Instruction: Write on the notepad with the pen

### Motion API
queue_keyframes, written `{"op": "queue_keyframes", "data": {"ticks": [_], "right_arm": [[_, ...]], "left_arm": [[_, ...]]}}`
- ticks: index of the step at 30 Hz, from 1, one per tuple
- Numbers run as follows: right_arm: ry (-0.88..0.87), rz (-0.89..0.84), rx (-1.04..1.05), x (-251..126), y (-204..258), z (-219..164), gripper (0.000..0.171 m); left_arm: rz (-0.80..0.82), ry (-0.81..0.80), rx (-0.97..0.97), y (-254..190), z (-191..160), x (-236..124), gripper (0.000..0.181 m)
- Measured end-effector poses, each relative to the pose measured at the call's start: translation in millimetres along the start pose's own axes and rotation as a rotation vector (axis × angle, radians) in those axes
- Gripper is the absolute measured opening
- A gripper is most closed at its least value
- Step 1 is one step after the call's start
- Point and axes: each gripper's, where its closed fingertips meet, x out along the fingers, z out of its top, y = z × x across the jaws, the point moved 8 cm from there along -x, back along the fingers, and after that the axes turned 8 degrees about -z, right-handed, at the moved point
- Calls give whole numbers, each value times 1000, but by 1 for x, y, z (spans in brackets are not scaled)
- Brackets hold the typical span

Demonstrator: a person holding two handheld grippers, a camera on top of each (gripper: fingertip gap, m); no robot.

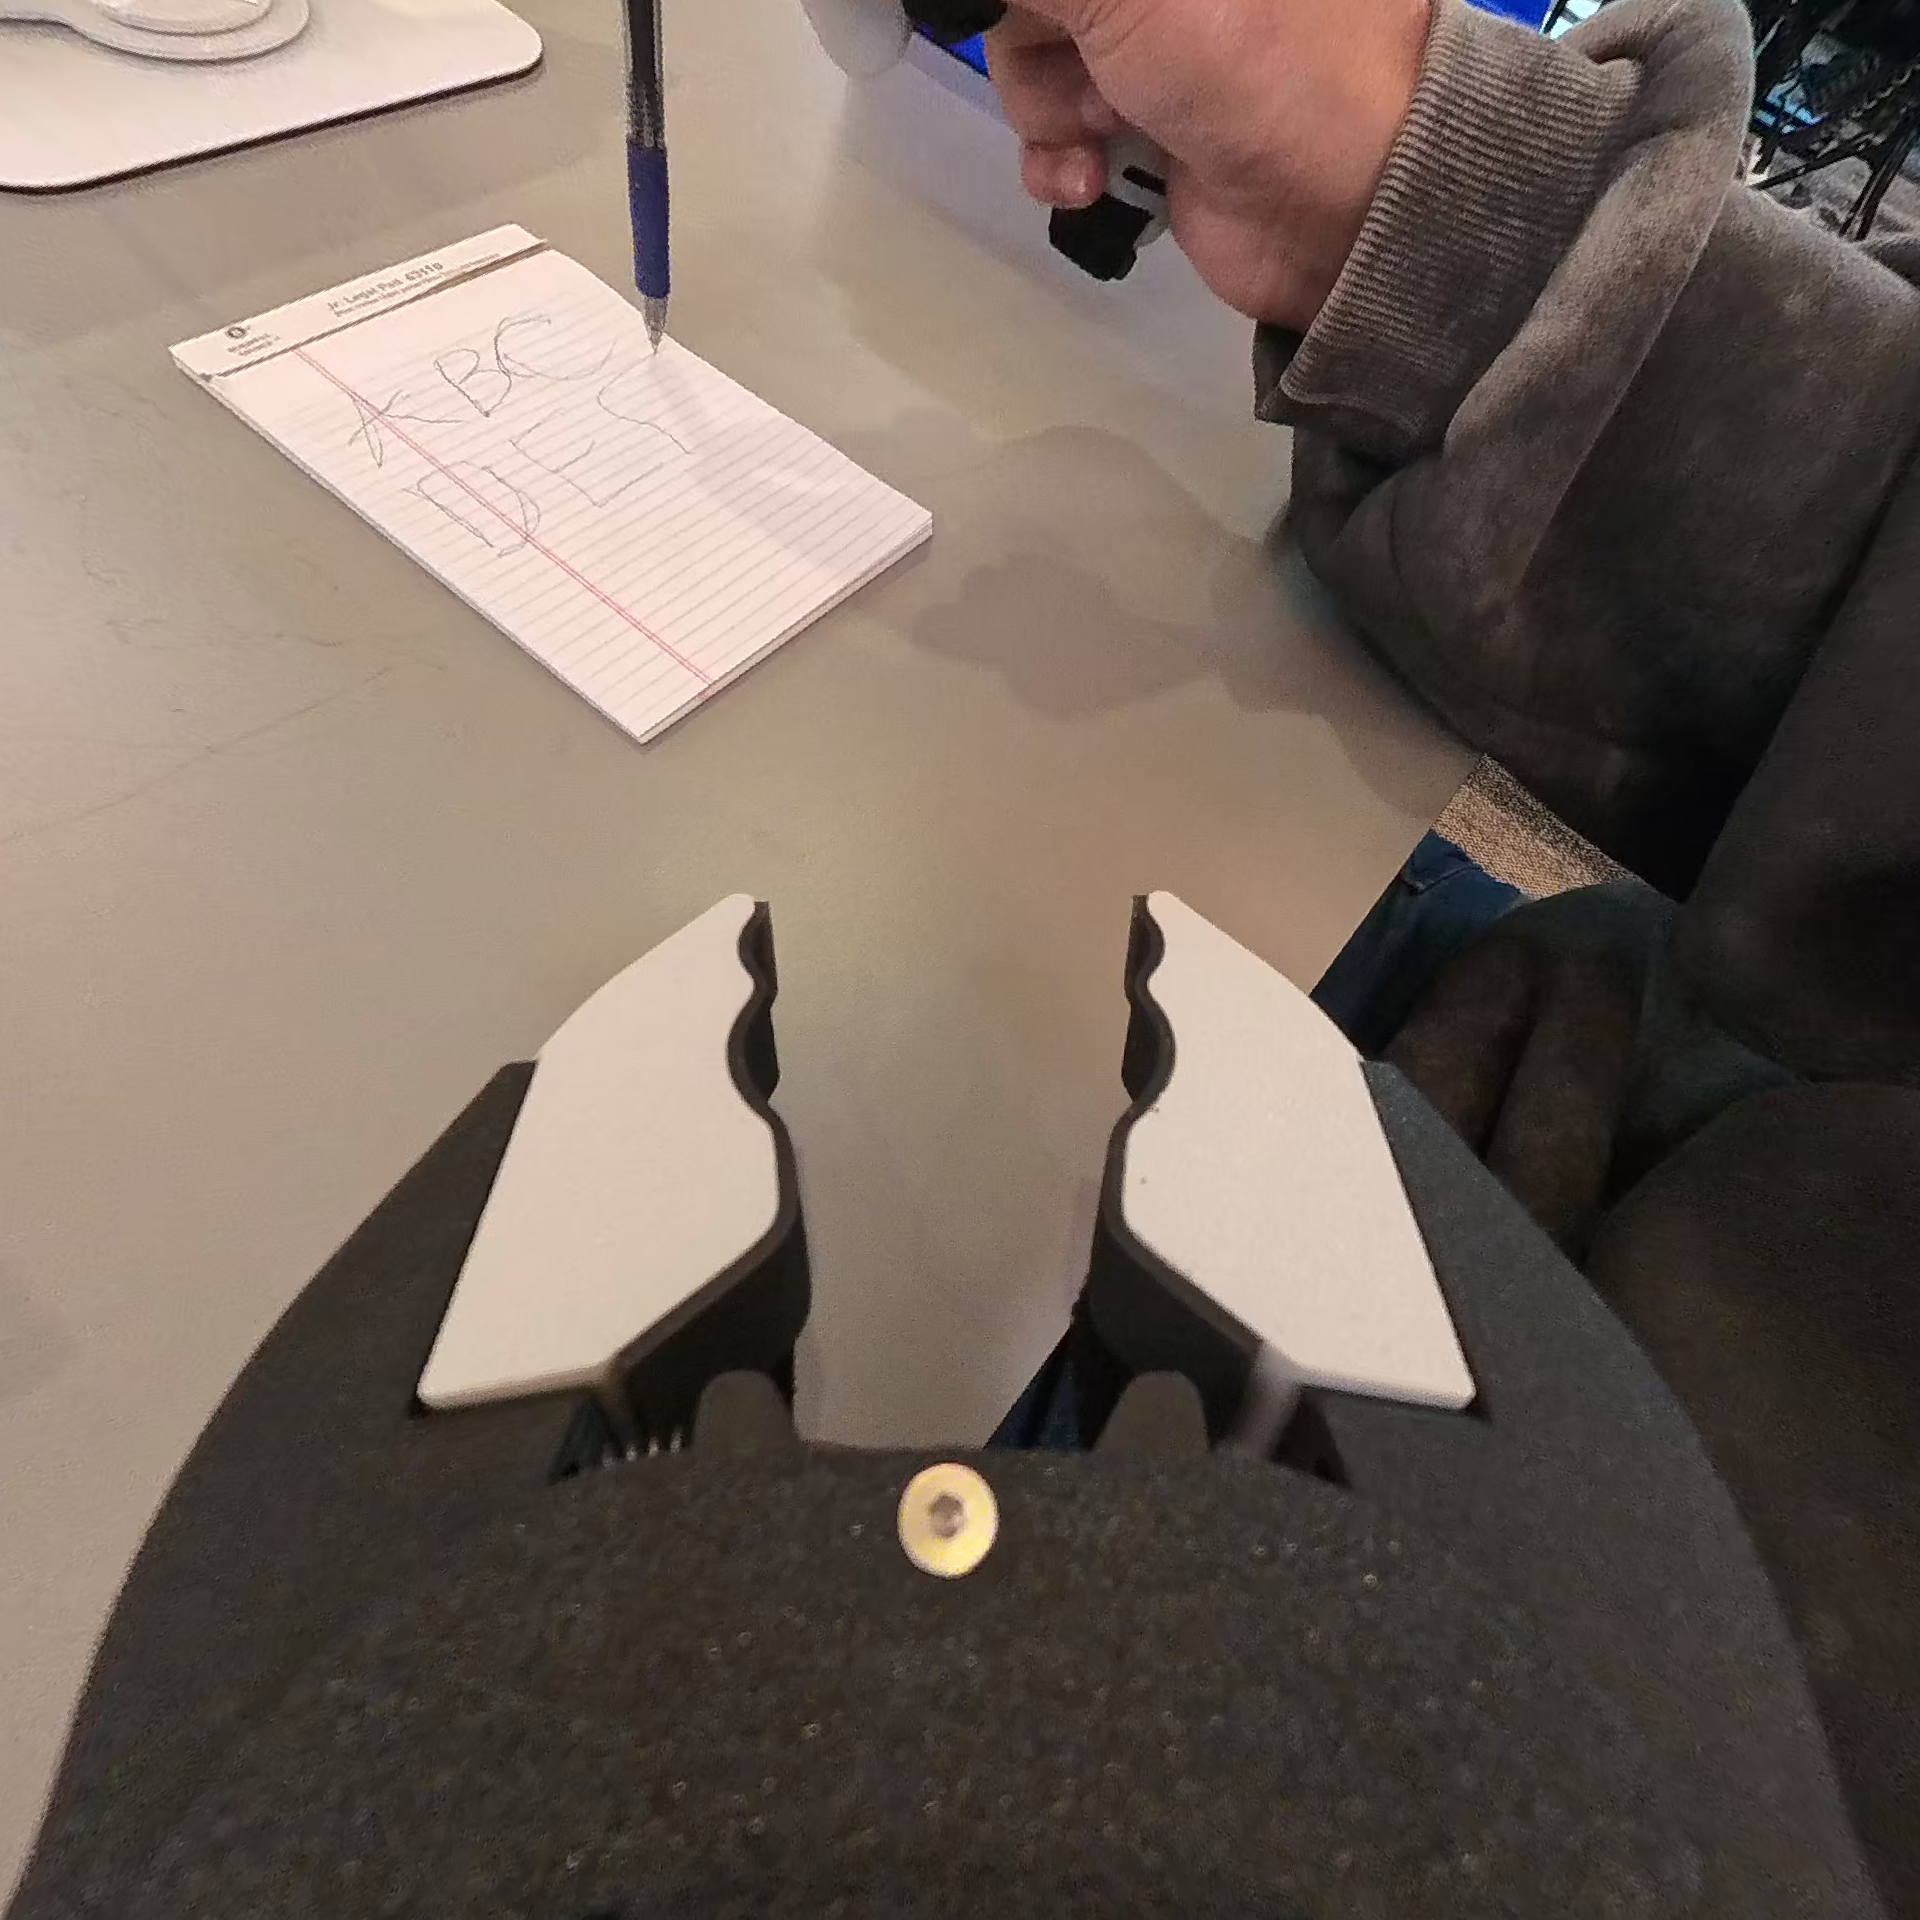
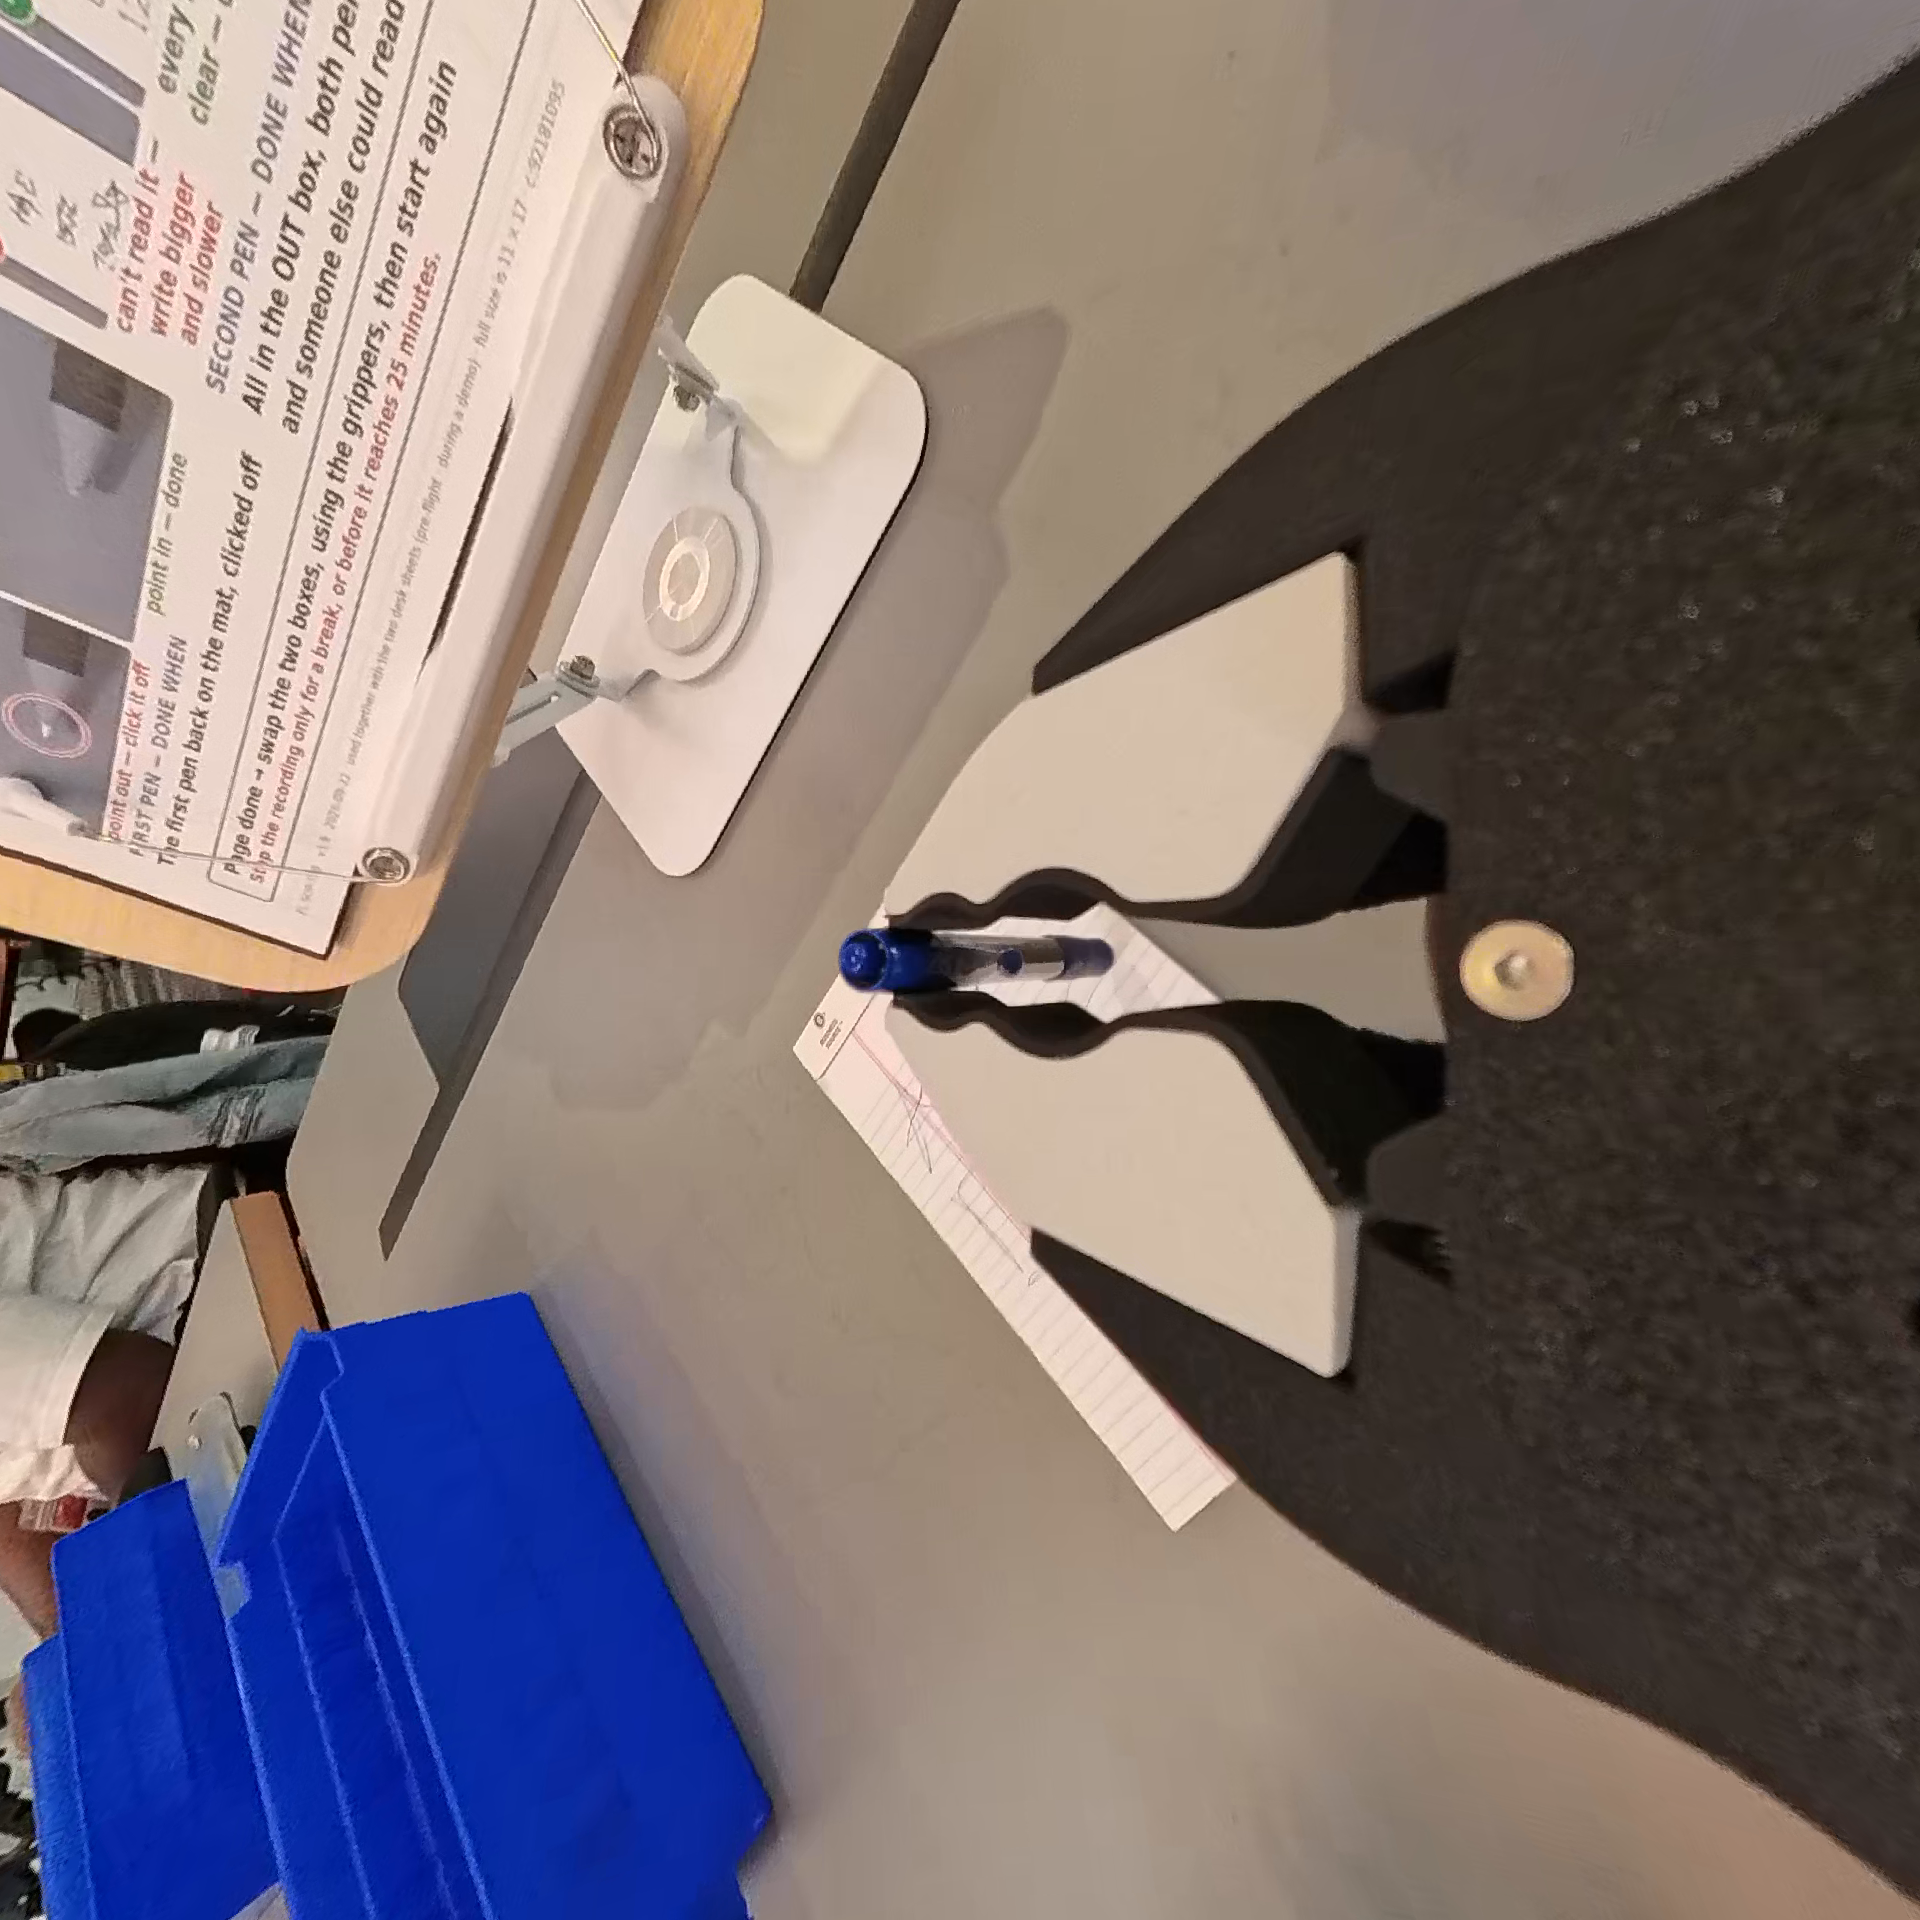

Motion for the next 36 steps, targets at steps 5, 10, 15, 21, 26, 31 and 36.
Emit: {"op": "queue_keyframes", "data": {"ticks": [5,10,15,21,26,31,36], "right_arm": [[-43,41,34,-2,10,5,11],[-27,64,0,-1,27,6,11],[-11,71,11,0,29,2,11],[-2,55,-16,0,29,2,11],[11,45,-16,-2,26,2,11],[22,19,-17,-6,19,0,11],[27,12,-8,-10,13,-2,11]], "left_arm": [[0,5,6,-1,0,0,65],[3,4,1,0,0,-1,65],[1,7,3,0,-1,0,65],[-2,13,5,0,-1,1,65],[-2,12,6,-1,-1,0,65],[-4,13,9,-2,0,1,65],[-4,15,12,-3,0,2,65]]}}
